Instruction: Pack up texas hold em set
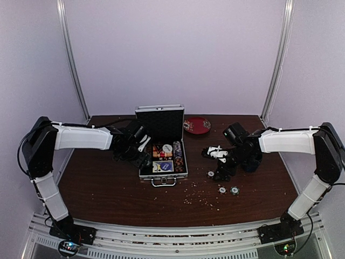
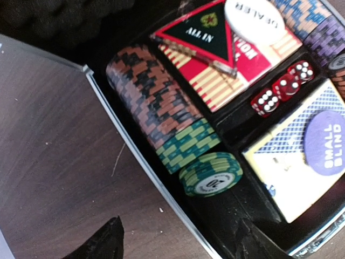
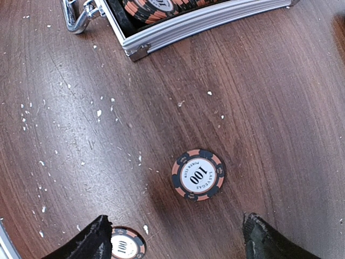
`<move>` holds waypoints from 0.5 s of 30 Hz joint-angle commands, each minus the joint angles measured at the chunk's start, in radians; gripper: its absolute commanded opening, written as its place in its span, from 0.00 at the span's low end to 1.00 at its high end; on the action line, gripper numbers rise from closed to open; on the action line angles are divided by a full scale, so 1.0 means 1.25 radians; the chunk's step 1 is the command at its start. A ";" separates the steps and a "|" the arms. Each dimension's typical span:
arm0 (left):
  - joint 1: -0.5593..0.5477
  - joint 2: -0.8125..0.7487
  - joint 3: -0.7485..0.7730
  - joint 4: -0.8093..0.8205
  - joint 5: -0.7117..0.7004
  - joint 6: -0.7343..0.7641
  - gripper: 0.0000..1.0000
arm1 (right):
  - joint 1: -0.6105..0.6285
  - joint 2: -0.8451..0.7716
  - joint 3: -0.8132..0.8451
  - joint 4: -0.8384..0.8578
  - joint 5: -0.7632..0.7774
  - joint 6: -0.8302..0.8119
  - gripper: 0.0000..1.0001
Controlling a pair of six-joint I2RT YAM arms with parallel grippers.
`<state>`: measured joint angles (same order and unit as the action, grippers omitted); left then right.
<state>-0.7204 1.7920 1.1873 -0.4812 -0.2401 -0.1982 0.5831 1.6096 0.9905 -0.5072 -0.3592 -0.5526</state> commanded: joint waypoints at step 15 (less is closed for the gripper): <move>0.055 0.111 0.052 0.070 0.099 0.012 0.69 | 0.004 0.015 0.017 -0.017 0.006 -0.011 0.84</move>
<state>-0.6804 1.9198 1.2209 -0.4339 -0.1371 -0.1848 0.5831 1.6100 0.9905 -0.5133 -0.3592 -0.5545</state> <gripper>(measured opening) 0.696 0.838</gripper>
